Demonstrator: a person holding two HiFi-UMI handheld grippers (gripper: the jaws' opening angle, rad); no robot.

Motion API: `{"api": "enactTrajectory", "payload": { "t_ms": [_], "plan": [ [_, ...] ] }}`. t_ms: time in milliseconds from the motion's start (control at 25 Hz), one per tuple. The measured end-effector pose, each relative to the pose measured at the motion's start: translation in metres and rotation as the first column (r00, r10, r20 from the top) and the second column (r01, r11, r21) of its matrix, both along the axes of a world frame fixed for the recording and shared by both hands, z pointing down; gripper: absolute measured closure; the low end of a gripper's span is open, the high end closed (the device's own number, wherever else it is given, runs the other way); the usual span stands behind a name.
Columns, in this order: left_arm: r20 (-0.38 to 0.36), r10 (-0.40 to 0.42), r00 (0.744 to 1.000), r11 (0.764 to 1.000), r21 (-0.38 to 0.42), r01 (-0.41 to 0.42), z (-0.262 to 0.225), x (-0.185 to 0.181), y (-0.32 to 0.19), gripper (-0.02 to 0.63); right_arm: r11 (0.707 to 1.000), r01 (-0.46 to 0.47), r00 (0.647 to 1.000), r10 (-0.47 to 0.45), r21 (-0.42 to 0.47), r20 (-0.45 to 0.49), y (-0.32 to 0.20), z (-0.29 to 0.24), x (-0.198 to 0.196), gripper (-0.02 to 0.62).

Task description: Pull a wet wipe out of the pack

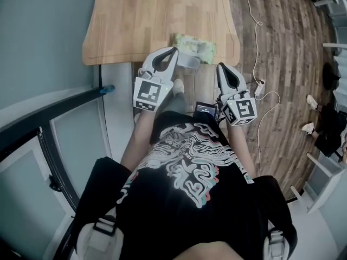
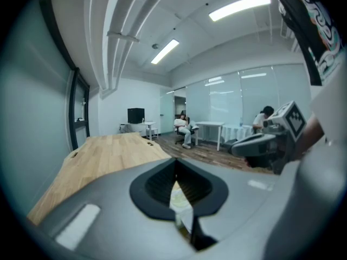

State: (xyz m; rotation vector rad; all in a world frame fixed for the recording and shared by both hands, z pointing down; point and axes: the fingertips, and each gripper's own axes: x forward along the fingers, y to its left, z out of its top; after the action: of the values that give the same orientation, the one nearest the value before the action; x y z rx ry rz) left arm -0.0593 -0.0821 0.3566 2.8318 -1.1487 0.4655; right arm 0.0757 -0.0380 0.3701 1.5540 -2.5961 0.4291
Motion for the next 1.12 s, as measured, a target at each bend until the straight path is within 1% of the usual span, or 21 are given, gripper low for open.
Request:
{"api": "enactTrajectory", "payload": {
  "t_ms": [280, 400, 480, 680, 760, 880, 960, 1120],
  "plan": [
    [0.002, 0.034, 0.999, 0.999, -0.034, -0.034, 0.020, -0.001, -0.021, 0.618, 0.999, -0.030, 1.000, 0.030, -0.044, -0.002, -0.018, 0.011, -0.010, 0.597],
    [0.021, 0.033, 0.999, 0.999, -0.025, -0.032, 0.027, -0.004, -0.034, 0.618, 0.999, -0.045, 0.999, 0.045, -0.028, -0.003, -0.030, 0.008, -0.012, 0.597],
    [0.018, 0.045, 0.999, 0.999, -0.024, -0.044, 0.030, -0.002, -0.041, 0.618, 0.999, -0.050, 0.999, 0.050, -0.017, -0.009, -0.037, 0.009, -0.011, 0.597],
    [0.004, 0.071, 0.997, 0.996, -0.047, -0.071, 0.040, 0.001, -0.042, 0.618, 0.996, -0.079, 0.997, 0.079, -0.042, -0.018, -0.032, 0.018, -0.006, 0.597],
    [-0.001, 0.081, 0.997, 0.995, -0.055, -0.081, 0.046, 0.003, -0.043, 0.618, 0.994, -0.102, 0.995, 0.102, -0.040, -0.019, -0.030, 0.019, -0.001, 0.597],
    [-0.007, 0.094, 0.996, 0.993, -0.071, -0.094, 0.053, 0.008, -0.043, 0.618, 0.985, -0.166, 0.986, 0.166, -0.043, 0.009, -0.027, 0.017, 0.016, 0.597],
    [-0.012, 0.105, 0.994, 0.992, -0.073, -0.105, 0.054, 0.013, -0.041, 0.618, 0.979, -0.197, 0.980, 0.198, -0.053, 0.011, -0.022, 0.018, 0.027, 0.597],
    [-0.015, 0.115, 0.993, 0.990, -0.079, -0.116, 0.060, 0.015, -0.038, 0.618, 0.974, -0.216, 0.976, 0.215, -0.069, -0.015, -0.019, 0.027, 0.035, 0.597]
  ]
}}
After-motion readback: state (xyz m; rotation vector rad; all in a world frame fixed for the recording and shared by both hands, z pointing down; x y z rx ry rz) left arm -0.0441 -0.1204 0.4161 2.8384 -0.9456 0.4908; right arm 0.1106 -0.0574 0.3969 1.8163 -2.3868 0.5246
